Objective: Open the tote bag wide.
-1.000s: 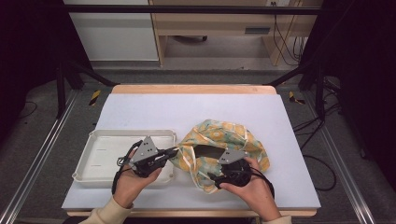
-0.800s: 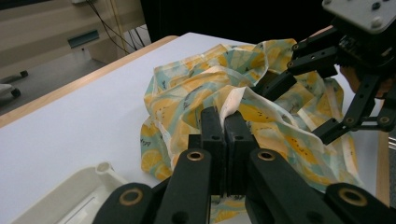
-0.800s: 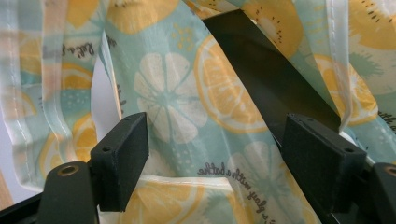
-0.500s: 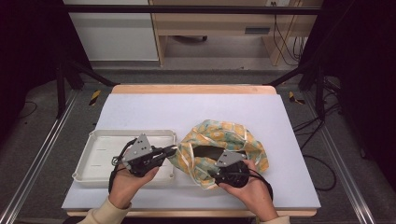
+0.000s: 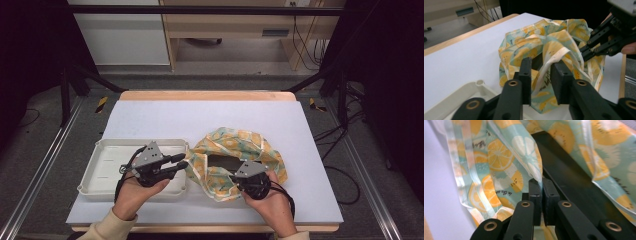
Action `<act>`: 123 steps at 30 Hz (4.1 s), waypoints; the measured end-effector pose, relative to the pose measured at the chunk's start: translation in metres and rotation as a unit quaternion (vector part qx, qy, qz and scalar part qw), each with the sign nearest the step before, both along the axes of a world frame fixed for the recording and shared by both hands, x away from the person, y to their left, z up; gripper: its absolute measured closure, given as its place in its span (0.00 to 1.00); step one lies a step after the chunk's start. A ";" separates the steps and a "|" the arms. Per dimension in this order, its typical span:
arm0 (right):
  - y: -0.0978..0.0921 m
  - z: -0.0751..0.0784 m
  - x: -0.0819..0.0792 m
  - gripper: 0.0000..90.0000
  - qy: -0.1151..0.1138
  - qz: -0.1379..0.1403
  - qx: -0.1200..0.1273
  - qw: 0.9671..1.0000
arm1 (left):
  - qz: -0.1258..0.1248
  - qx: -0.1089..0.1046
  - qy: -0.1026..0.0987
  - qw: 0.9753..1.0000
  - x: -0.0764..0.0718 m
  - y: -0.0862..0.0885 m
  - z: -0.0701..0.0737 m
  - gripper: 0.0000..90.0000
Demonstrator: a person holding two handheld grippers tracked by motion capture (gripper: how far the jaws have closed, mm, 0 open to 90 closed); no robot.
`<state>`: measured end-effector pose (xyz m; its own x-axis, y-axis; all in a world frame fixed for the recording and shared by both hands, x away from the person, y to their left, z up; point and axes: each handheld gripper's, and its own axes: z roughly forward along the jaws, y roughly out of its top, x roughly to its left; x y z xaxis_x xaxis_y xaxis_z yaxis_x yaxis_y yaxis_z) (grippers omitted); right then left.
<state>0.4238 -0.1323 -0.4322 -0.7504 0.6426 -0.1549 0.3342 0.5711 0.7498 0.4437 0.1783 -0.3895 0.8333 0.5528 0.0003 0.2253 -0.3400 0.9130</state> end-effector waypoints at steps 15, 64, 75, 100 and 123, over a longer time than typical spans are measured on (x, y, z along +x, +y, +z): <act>-0.020 0.003 -0.003 0.98 -0.024 -0.050 0.029 0.998 | 0.044 0.029 -0.019 0.998 0.008 0.016 0.003 0.69; -0.046 0.015 -0.060 0.24 -0.024 -0.012 -0.001 1.000 | -0.024 0.145 0.021 0.989 0.040 -0.059 -0.020 0.99; -0.078 0.029 -0.004 0.30 -0.022 -0.163 -0.024 0.986 | -0.027 0.121 0.007 0.992 0.032 -0.059 -0.008 1.00; -0.107 0.006 0.053 0.87 -0.011 -0.213 -0.041 0.976 | -0.010 0.156 0.000 0.988 0.072 -0.092 0.002 1.00; -0.096 0.025 0.044 0.64 -0.043 -0.189 0.012 0.981 | 0.002 0.214 0.013 0.977 0.082 -0.077 -0.012 1.00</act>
<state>0.4675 -0.2285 -0.4073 -0.4427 0.8766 -0.1886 0.4528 0.4001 0.7968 0.5258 0.1017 -0.4018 0.8336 0.5105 0.2109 0.2489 -0.6880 0.6817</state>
